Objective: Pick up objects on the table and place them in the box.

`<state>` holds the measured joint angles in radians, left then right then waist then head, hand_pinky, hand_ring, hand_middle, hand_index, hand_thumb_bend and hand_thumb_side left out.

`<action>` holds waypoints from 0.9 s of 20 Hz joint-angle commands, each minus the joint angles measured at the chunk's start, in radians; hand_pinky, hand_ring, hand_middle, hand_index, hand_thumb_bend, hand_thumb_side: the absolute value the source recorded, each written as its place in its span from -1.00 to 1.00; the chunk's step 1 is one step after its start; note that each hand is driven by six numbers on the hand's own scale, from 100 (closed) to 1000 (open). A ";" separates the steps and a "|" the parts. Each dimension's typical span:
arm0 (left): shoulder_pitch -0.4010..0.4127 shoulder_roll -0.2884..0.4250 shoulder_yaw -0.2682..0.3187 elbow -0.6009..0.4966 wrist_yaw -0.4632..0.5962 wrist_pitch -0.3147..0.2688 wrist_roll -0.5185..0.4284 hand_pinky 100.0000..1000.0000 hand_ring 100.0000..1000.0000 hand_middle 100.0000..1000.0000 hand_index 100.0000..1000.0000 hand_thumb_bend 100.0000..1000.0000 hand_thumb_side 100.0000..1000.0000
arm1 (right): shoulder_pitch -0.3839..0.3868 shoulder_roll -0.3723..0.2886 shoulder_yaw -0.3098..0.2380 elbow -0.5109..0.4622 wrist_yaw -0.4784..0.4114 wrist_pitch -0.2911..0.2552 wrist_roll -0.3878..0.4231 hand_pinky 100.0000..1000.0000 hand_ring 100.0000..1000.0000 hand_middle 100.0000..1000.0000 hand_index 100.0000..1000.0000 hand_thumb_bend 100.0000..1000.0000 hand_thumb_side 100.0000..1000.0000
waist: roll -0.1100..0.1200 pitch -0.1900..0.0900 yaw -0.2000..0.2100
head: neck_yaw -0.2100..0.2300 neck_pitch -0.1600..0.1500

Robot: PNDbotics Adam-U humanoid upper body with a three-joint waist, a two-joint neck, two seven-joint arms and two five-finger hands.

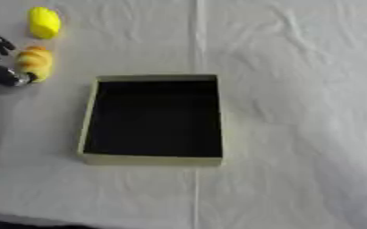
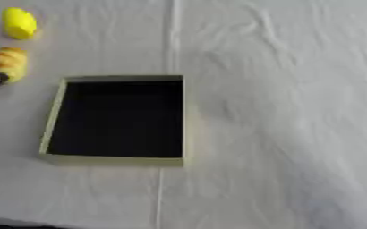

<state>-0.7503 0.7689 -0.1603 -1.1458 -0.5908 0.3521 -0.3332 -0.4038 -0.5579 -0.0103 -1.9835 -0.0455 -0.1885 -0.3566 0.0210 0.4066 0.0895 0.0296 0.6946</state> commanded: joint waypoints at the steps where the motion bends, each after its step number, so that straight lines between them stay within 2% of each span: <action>1: -0.016 0.016 0.007 0.003 0.005 -0.001 0.005 0.56 0.43 0.31 0.57 -0.40 -0.60 | -0.007 -0.012 -0.003 -0.017 -0.004 -0.001 0.002 0.64 0.54 0.41 0.65 -1.00 0.34 | -0.002 -0.018 0.000 | 0.003 0.007; 3: -0.015 0.017 0.007 0.004 0.011 -0.001 -0.003 0.54 0.41 0.27 0.54 -0.54 -0.60 | -0.006 -0.011 -0.003 -0.017 -0.005 -0.002 0.002 0.64 0.54 0.41 0.65 -1.00 0.34 | -0.002 -0.016 0.001 | 0.005 0.007; 5: -0.014 0.017 0.007 0.010 0.005 0.006 0.003 0.47 0.33 0.17 0.28 -0.66 -0.68 | -0.006 -0.008 -0.002 -0.017 -0.007 -0.001 0.003 0.64 0.54 0.41 0.65 -1.00 0.35 | -0.002 -0.016 0.001 | 0.007 0.008; 7: -0.009 0.018 0.007 0.006 -0.009 0.013 0.024 0.42 0.27 0.12 0.17 -0.79 -0.74 | -0.004 -0.007 -0.001 -0.017 -0.008 -0.001 0.004 0.64 0.54 0.40 0.65 -1.00 0.36 | -0.003 -0.016 0.001 | 0.007 0.008; 8: -0.007 0.020 0.008 -0.001 -0.014 0.016 0.039 0.36 0.19 0.04 0.07 -0.91 -0.87 | -0.004 -0.007 -0.001 -0.017 -0.008 -0.001 0.004 0.64 0.54 0.40 0.65 -1.00 0.35 | -0.004 -0.017 0.001 | 0.007 0.009; 10: 0.000 0.029 0.013 -0.031 -0.024 0.027 0.074 0.34 0.16 0.03 0.00 -0.98 -0.96 | -0.004 -0.008 -0.002 -0.017 -0.008 -0.002 0.003 0.64 0.54 0.40 0.65 -1.00 0.35 | -0.005 -0.017 0.002 | 0.006 0.009; 14: 0.021 0.064 0.023 -0.166 -0.010 0.039 0.107 0.35 0.16 0.02 -0.01 -1.00 -1.00 | 0.000 -0.011 -0.003 -0.017 -0.006 -0.003 0.004 0.64 0.53 0.40 0.65 -1.00 0.35 | -0.007 -0.018 0.006 | 0.004 0.010; 18: 0.056 0.113 0.033 -0.399 0.029 0.047 0.096 0.36 0.15 0.02 -0.01 -1.00 -1.00 | 0.002 -0.015 -0.006 -0.017 -0.004 -0.005 0.001 0.64 0.53 0.40 0.65 -1.00 0.34 | -0.009 -0.018 0.012 | 0.001 0.009</action>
<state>-0.6857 0.8239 -0.1477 -1.4679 -0.5752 0.3949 -0.2374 -0.3950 -0.5502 -0.0059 -1.9835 -0.0471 -0.1894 -0.3565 0.0099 0.4095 0.1007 0.0326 0.7022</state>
